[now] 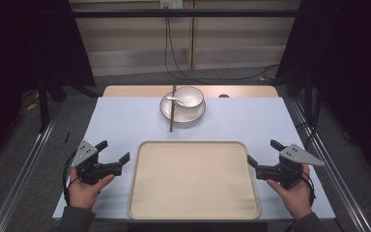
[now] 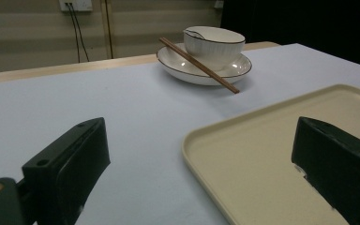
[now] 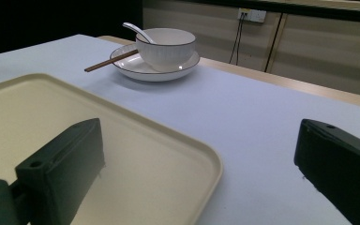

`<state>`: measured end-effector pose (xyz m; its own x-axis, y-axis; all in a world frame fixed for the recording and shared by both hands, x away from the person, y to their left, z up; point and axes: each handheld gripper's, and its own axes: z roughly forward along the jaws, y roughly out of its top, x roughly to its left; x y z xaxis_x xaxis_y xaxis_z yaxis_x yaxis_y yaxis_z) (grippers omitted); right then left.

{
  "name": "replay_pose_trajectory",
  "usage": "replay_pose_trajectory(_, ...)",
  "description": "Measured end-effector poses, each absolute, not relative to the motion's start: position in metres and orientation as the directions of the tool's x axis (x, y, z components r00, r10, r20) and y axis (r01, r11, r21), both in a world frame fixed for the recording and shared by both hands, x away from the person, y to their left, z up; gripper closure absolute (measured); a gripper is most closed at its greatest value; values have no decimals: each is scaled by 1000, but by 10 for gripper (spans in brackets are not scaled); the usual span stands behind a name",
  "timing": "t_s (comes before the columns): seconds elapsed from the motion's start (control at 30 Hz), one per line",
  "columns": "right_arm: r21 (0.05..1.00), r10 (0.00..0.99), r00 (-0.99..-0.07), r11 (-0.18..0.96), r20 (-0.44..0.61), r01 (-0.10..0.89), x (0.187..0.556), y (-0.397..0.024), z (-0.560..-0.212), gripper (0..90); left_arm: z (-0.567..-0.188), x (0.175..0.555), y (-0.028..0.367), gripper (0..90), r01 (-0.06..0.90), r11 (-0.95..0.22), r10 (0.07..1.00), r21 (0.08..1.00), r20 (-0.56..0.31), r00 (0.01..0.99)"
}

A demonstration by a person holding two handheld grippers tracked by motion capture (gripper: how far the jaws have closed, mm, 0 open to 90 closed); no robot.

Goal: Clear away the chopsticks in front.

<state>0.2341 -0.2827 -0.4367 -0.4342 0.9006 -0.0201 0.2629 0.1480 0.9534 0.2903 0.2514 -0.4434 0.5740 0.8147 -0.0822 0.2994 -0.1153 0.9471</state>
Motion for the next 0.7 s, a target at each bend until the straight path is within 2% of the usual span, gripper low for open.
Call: replay_pose_trajectory(0.7, 963, 877, -478, 162, -41, 214, 228, -277, -432, 24, -445, 297, 236, 42, 313, -111, 800, 943, -102, 591)
